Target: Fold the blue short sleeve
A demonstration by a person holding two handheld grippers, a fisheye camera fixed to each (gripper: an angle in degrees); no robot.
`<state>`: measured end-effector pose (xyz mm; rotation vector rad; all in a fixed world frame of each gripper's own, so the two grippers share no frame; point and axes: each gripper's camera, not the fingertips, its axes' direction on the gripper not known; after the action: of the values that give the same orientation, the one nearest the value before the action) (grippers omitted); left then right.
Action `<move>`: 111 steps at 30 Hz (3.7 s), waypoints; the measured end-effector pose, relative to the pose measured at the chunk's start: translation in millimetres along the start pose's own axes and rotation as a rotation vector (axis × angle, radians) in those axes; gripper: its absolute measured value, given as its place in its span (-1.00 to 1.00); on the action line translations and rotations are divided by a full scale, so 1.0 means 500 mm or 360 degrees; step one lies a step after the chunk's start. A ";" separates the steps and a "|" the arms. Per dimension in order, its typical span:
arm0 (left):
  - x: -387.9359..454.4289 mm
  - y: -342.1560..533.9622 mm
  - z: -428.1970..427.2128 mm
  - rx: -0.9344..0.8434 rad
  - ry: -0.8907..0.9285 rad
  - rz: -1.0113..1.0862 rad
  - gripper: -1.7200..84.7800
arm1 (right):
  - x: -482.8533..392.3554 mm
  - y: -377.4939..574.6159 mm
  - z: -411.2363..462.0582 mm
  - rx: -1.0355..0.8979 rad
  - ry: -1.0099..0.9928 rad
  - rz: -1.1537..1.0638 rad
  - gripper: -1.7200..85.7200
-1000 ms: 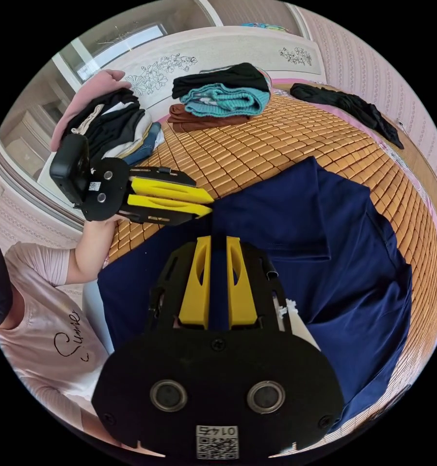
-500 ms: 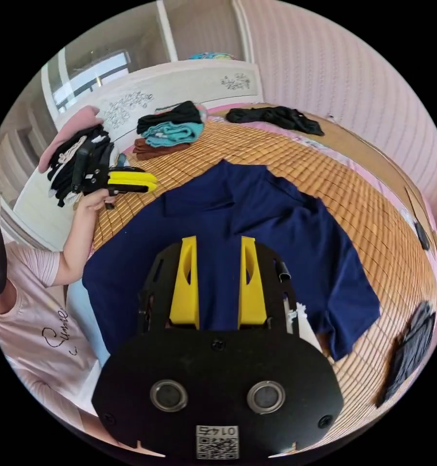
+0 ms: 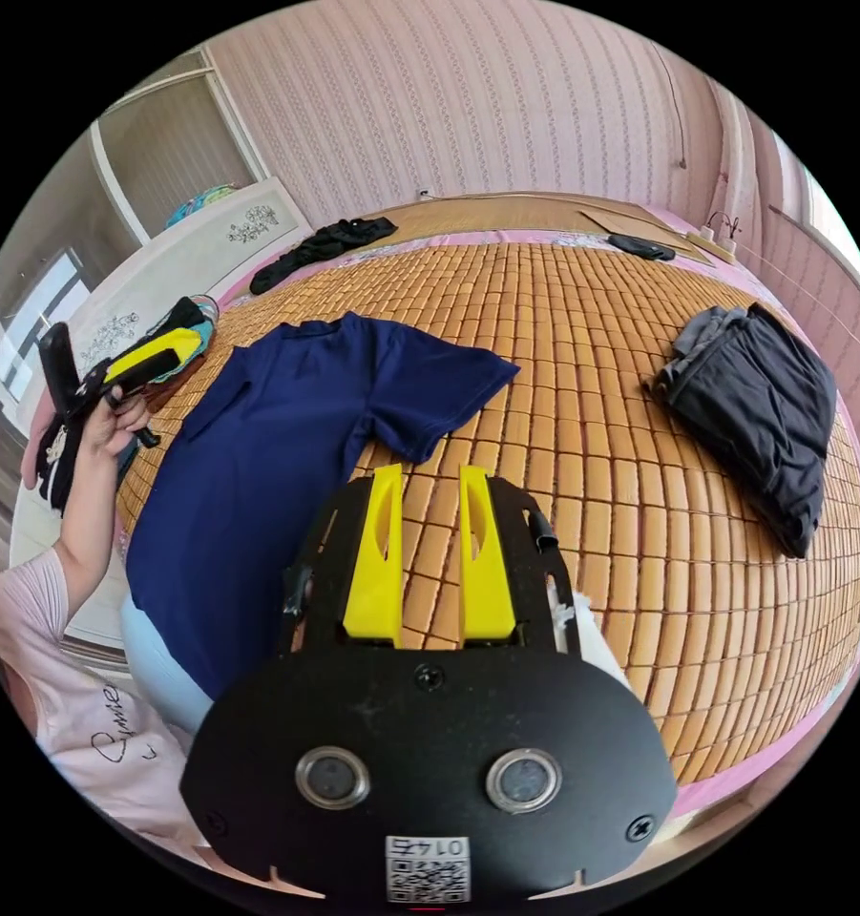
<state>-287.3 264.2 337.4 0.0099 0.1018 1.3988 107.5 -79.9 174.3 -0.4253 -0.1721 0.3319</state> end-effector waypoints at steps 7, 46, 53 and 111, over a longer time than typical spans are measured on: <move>0.152 -0.257 0.385 -0.0377 0.0092 0.0145 -0.84 | 0.002 -0.030 0.028 -0.0100 -0.0033 -0.0009 -0.84; -0.136 0.030 0.329 -0.0382 -0.0047 -0.0362 -0.85 | -0.060 -0.034 -0.021 -0.0121 -0.0325 -0.0481 -0.93; -0.199 -0.077 0.489 -0.0284 0.0064 -0.0383 -0.78 | -0.064 -0.158 0.005 -0.0355 -0.0248 -0.0577 -0.83; -0.506 0.346 0.158 -0.0338 -0.0400 -0.0822 -0.80 | -0.062 -0.207 0.051 -0.0023 -0.0243 -0.0420 -0.76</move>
<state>-493.8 49.1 444.1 -0.0164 -0.2401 0.8775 101.5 -169.9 238.6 -0.3864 -0.3762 0.1035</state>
